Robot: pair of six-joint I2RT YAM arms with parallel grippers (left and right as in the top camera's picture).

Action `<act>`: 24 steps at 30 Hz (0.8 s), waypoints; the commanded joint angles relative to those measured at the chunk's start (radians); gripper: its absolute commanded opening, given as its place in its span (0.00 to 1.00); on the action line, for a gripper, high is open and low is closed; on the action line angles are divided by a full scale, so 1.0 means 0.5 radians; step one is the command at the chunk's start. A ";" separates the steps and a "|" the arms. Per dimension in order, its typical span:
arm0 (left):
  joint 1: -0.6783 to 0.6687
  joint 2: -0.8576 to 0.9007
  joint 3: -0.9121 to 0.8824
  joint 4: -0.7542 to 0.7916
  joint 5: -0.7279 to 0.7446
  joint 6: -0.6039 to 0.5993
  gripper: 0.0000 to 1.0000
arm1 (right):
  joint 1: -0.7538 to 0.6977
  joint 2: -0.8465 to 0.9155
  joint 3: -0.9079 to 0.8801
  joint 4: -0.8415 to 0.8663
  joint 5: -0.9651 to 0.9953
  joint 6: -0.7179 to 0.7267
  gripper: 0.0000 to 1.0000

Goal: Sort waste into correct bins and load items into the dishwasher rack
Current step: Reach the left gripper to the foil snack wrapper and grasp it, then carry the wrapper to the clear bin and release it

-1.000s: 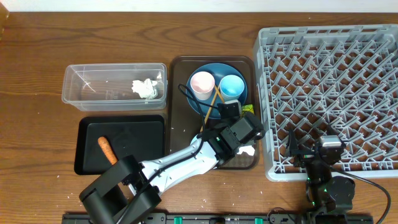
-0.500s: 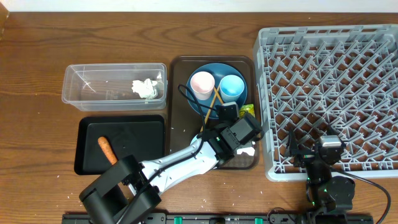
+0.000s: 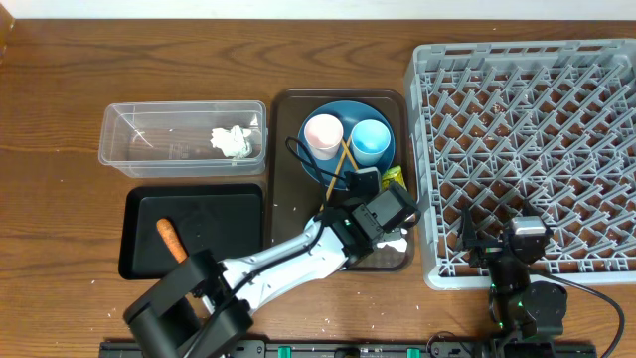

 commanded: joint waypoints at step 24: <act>0.579 -0.693 0.007 -0.233 0.034 0.202 0.06 | -0.014 -0.002 -0.003 -0.007 0.002 -0.030 0.99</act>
